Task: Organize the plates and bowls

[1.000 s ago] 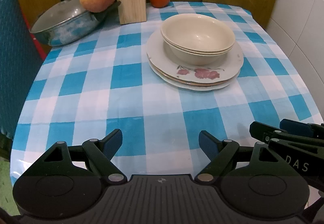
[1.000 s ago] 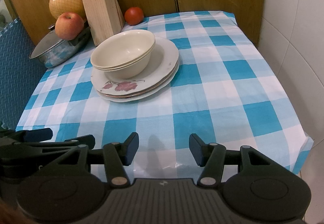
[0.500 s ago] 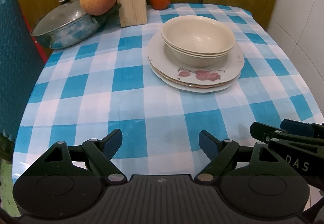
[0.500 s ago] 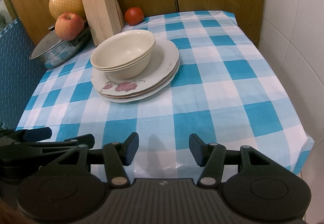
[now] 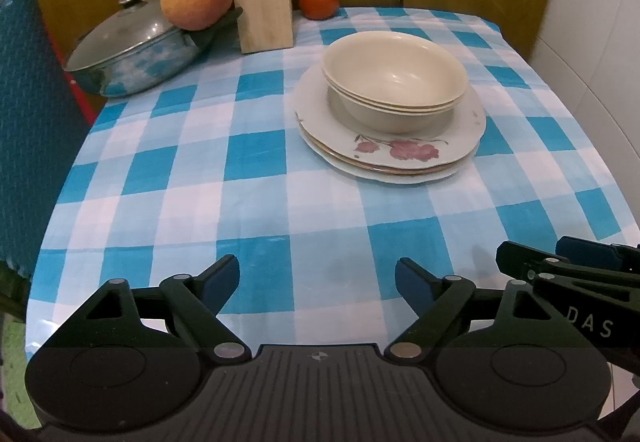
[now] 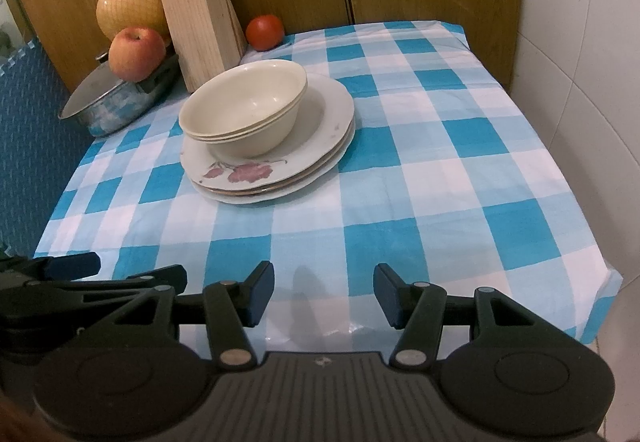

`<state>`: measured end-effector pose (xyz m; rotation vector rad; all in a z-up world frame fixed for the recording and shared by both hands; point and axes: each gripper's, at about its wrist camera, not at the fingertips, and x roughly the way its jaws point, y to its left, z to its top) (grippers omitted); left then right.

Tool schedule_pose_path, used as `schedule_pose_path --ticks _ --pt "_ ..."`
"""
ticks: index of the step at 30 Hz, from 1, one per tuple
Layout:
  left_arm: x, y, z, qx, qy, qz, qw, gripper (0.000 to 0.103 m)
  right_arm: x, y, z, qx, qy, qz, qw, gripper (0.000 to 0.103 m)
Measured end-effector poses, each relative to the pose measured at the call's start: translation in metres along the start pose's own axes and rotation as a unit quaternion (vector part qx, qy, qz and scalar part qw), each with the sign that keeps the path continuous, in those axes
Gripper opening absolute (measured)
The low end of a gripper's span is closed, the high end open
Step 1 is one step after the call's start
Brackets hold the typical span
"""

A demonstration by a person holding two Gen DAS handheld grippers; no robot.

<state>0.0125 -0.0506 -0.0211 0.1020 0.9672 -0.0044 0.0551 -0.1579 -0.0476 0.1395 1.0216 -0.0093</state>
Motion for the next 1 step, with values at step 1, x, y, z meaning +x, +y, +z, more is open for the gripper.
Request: schedule_pose_path --ticks 1 --pt "-0.0004 0.0002 -0.0002 -0.001 0.000 0.000 1.0000 0.090 -0.0001 -0.0015 0.0002 0.001 0.000 0.002 1.000 0.053"
